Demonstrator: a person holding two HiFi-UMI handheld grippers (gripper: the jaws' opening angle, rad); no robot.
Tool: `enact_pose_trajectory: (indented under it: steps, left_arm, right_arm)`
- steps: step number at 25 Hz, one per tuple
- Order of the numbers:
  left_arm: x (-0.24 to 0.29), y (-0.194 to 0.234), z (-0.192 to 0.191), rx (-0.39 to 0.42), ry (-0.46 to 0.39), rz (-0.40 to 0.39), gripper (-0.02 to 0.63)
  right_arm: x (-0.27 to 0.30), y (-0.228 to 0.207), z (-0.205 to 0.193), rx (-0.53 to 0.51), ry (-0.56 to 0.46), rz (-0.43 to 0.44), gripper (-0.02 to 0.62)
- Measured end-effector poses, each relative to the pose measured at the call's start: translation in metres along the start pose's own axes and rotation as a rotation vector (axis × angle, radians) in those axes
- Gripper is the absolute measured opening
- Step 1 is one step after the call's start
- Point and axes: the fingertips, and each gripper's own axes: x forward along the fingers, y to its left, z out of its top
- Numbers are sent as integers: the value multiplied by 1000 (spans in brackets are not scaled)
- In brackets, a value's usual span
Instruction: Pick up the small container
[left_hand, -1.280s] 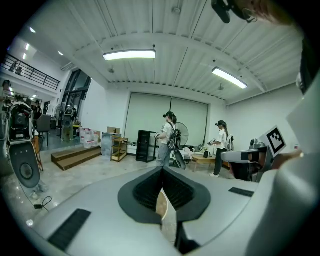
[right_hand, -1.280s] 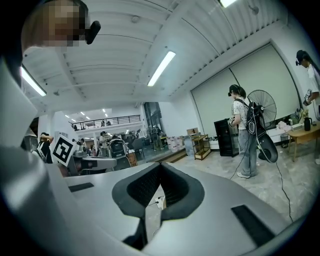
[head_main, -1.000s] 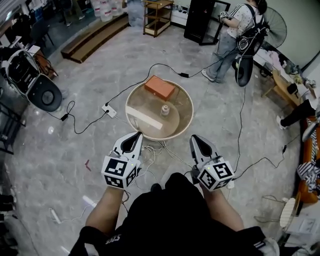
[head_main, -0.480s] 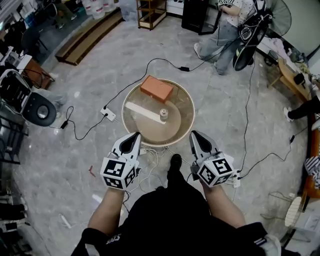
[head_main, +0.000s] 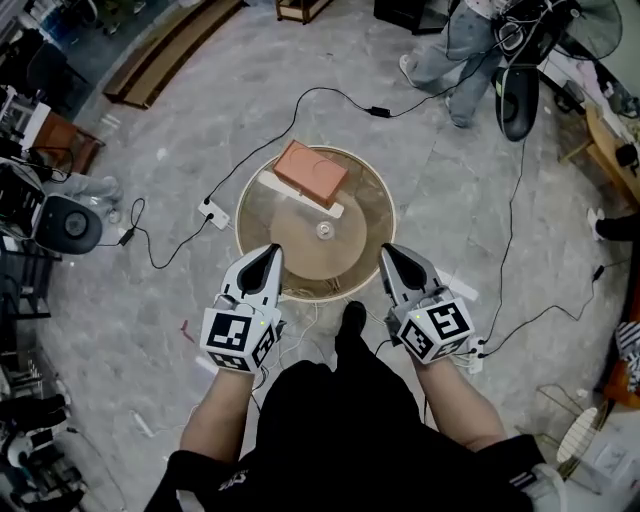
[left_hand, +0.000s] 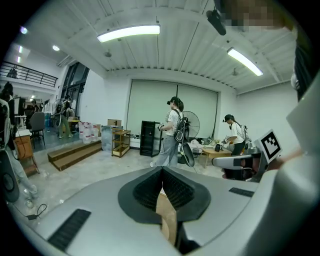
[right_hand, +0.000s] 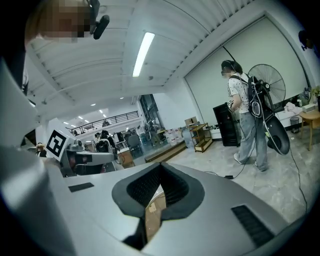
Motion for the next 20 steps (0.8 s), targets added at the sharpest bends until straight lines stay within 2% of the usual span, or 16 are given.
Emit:
enact_pose_trajectory:
  steps: [4, 9, 13, 17, 20]
  left_arm:
    - [36, 9, -5, -4, 6, -9, 11]
    - [55, 23, -37, -32, 29, -40, 11]
    - [65, 36, -66, -65, 35, -91, 11]
    - [79, 60, -100, -56, 38, -148, 11]
    - [96, 76, -130, -49, 45, -158, 11]
  right_arm:
    - [37, -21, -9, 6, 33, 10, 12]
    - [60, -19, -28, -3, 56, 9, 12]
    - [71, -15, -59, -2, 93, -26, 12]
    - [90, -14, -91, 26, 118, -100, 12]
    - [109, -16, -120, 55, 137, -121, 12]
